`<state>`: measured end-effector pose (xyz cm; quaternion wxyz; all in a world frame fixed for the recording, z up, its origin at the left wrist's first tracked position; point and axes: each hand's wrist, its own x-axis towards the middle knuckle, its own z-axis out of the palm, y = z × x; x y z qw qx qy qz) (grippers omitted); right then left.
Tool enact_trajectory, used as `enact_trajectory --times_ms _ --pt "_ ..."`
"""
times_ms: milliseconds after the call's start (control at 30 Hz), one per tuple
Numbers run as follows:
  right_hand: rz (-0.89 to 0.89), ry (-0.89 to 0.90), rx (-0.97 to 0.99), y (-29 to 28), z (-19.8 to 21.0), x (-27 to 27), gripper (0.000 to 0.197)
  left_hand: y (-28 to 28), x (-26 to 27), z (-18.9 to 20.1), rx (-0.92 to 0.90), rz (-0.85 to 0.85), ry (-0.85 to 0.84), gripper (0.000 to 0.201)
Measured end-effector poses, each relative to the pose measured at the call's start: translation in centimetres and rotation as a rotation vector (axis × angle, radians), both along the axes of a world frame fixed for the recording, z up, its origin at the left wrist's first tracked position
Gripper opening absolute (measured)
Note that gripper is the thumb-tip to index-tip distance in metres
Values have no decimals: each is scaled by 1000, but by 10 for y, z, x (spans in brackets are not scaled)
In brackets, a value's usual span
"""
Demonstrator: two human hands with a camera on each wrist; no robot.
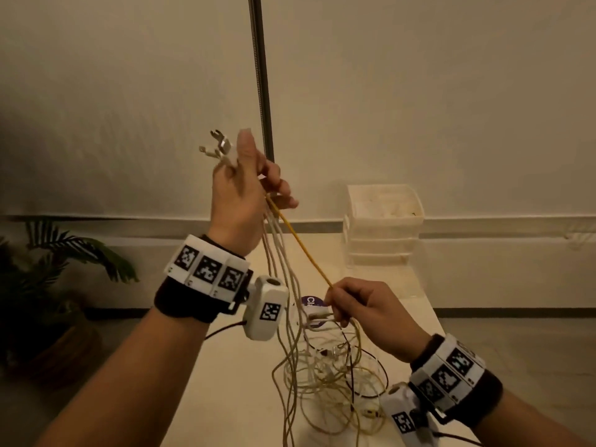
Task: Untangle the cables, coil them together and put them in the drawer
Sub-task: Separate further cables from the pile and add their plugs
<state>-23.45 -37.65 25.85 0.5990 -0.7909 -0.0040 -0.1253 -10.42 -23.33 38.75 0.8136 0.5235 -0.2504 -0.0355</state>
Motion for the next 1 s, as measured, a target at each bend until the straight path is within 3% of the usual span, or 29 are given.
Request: enact_trajectory --times_ms 100,200,300,433,533,700,833,1000 --pt "57 28 -44 -4 -2 3 20 20 9 5 15 -33 -6 48" --pt "134 130 -287 1 -6 9 19 35 15 16 -27 97 -28 49" --pt "135 177 -298 2 -17 10 23 52 17 32 -44 235 -67 50" --pt "154 222 -381 -4 -20 8 21 51 10 30 85 93 -87 51" --pt "137 222 -356 -9 -18 9 14 38 -3 15 195 27 -206 47" --pt "201 275 -259 -16 -36 -2 11 42 -1 27 107 83 -200 48" --pt "202 220 -495 -18 -61 -12 18 52 10 39 24 242 -214 51" --pt "153 294 -564 -34 -60 -12 8 31 -5 8 165 36 -290 51"
